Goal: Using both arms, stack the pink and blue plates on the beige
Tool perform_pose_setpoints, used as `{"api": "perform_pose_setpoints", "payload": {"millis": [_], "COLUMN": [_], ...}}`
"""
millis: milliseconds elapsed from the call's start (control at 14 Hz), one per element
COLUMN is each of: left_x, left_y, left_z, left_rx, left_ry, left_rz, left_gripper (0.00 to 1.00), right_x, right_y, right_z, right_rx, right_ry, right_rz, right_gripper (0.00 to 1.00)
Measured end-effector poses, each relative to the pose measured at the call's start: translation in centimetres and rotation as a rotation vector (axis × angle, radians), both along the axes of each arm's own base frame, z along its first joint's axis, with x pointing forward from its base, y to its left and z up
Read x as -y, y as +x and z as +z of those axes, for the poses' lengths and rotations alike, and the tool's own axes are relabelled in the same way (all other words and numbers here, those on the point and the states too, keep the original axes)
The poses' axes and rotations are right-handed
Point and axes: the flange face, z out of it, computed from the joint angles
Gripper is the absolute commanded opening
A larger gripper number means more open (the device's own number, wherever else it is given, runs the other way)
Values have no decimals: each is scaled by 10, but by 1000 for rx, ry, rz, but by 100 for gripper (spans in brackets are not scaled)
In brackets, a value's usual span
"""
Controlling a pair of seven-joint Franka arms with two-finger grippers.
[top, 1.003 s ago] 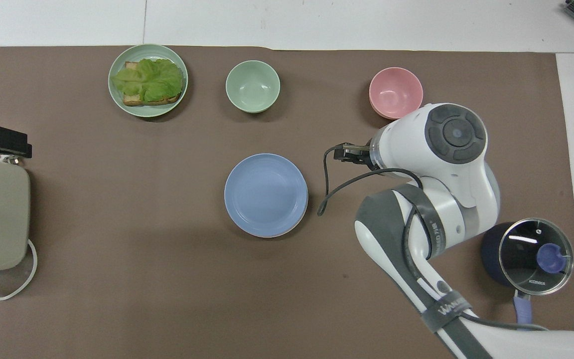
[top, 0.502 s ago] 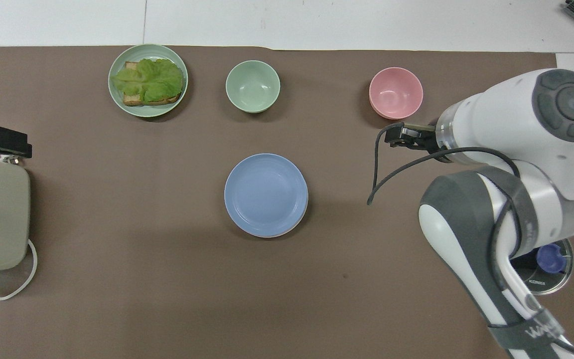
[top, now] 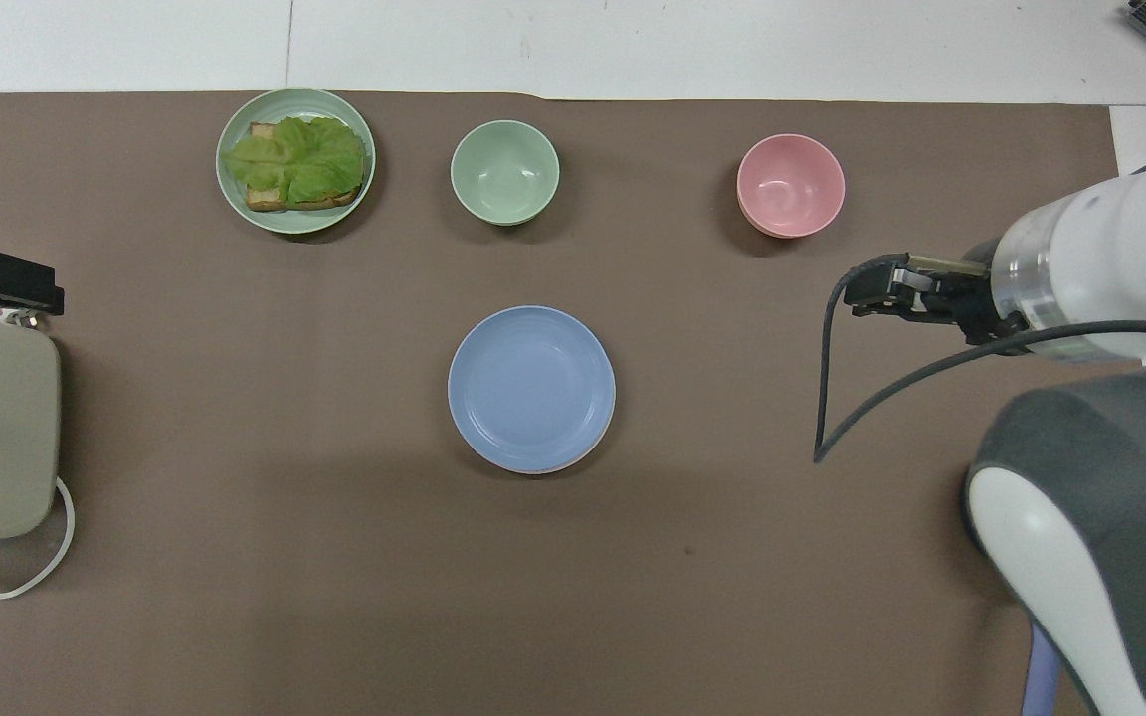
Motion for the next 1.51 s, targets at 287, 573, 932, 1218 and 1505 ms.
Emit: {"api": "perform_pose_setpoints", "payload": {"millis": [287, 573, 932, 1218, 1505], "left_x": [0, 0, 0, 0, 0], "left_y": [0, 0, 0, 0, 0], "left_z": [0, 0, 0, 0, 0], "left_rx": [0, 0, 0, 0, 0], "left_ry": [0, 0, 0, 0, 0], "left_rz": [0, 0, 0, 0, 0], "left_gripper": [100, 100, 100, 100, 100], "right_x": [42, 110, 127, 115, 113], "right_y": [-12, -24, -24, -27, -33], "right_z": [31, 45, 38, 34, 31], "right_rx": [-35, -57, -77, -87, -96], "right_ry": [-15, -14, -10, 17, 30], "right_rz": [38, 117, 148, 157, 150], "right_gripper": [100, 100, 100, 100, 100]}}
